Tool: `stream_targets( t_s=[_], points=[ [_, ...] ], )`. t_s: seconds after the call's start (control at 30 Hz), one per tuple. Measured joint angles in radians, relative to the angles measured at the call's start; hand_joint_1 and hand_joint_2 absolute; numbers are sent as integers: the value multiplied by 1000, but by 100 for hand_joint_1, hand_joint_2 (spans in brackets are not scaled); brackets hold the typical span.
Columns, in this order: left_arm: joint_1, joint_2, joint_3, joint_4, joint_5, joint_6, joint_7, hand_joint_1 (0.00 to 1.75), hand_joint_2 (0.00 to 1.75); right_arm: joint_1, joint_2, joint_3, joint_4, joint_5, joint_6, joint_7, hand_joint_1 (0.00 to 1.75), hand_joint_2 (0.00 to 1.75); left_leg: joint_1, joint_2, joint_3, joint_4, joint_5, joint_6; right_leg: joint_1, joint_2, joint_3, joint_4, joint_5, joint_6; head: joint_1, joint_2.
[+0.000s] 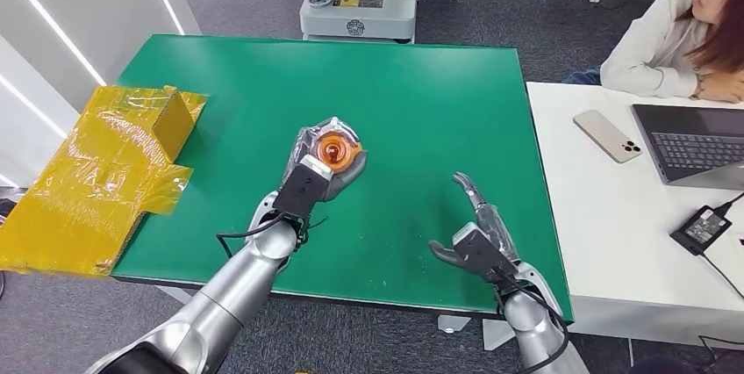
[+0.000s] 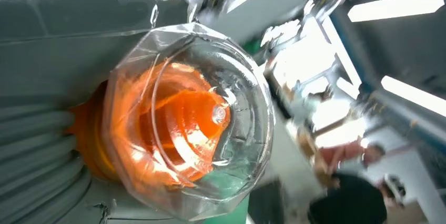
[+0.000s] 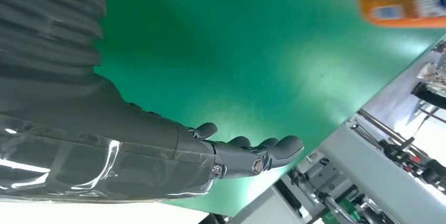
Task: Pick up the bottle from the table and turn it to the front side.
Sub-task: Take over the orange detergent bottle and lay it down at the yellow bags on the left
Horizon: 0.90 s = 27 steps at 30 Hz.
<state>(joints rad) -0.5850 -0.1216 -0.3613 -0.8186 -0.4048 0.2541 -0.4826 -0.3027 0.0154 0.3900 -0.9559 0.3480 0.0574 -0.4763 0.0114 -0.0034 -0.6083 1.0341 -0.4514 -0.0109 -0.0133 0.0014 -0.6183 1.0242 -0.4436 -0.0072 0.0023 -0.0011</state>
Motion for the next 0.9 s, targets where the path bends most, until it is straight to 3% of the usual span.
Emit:
stream_targets(
  t_s=[0.17, 0.3, 0.37, 0.43, 0.57, 0.63, 0.77, 0.9],
  points=[
    [-34, 34, -1, -16, -218, 176, 33, 175, 175, 0, -8, -2, -17, -5, 1, -8, 0, 175, 0, 0, 0, 0, 0, 0, 0, 0, 0, 0, 0, 0, 0, 0],
    [-94, 69, -24, -12, -737, 389, 236, 175, 175, -5, -10, 0, -19, -13, -6, -17, 0, 175, 0, 0, 0, 0, 0, 0, 0, 0, 0, 0, 0, 0, 0, 0],
    [-122, 90, -31, -10, -993, 411, 342, 175, 175, -9, -10, 1, -22, -13, -17, -24, 0, 175, 0, 0, 0, 0, 0, 0, 0, 0, 0, 0, 0, 0, 0, 0],
    [-144, 114, -44, -8, -1123, 413, 429, 175, 175, -9, -10, 2, -32, -12, -26, -27, 0, 175, 0, 0, 0, 0, 0, 0, 0, 0, 0, 0, 0, 0, 0, 0],
    [-224, 174, -160, 56, -1159, 413, 620, 175, 175, -2, -18, 1, -71, -13, -38, -26, 0, 175, 0, 1, 0, 0, 1, 0, 0, 0, 0, 0, 0, -1, 0, 0],
    [-265, 202, -237, 110, -1161, 412, 676, 175, 175, 5, -26, -1, -95, -14, -39, -26, 0, 175, 0, 0, 0, 0, 1, -1, 0, 0, 0, 0, 0, -1, 0, 0],
    [-310, 245, -343, 205, -1163, 398, 719, 175, 175, 37, -42, -11, -147, -14, -45, -22, 0, 175, 0, 1, 0, 0, 1, -1, 0, 2, 0, 1, 1, -1, 0, 0],
    [-314, 295, -354, 278, -1124, 366, 702, 175, 175, 105, -53, -35, -217, -8, -57, -19, 0, 175, 0, 3, 0, 0, 0, -1, 0, 3, -1, 1, 0, -1, 0, 0]
  ],
)
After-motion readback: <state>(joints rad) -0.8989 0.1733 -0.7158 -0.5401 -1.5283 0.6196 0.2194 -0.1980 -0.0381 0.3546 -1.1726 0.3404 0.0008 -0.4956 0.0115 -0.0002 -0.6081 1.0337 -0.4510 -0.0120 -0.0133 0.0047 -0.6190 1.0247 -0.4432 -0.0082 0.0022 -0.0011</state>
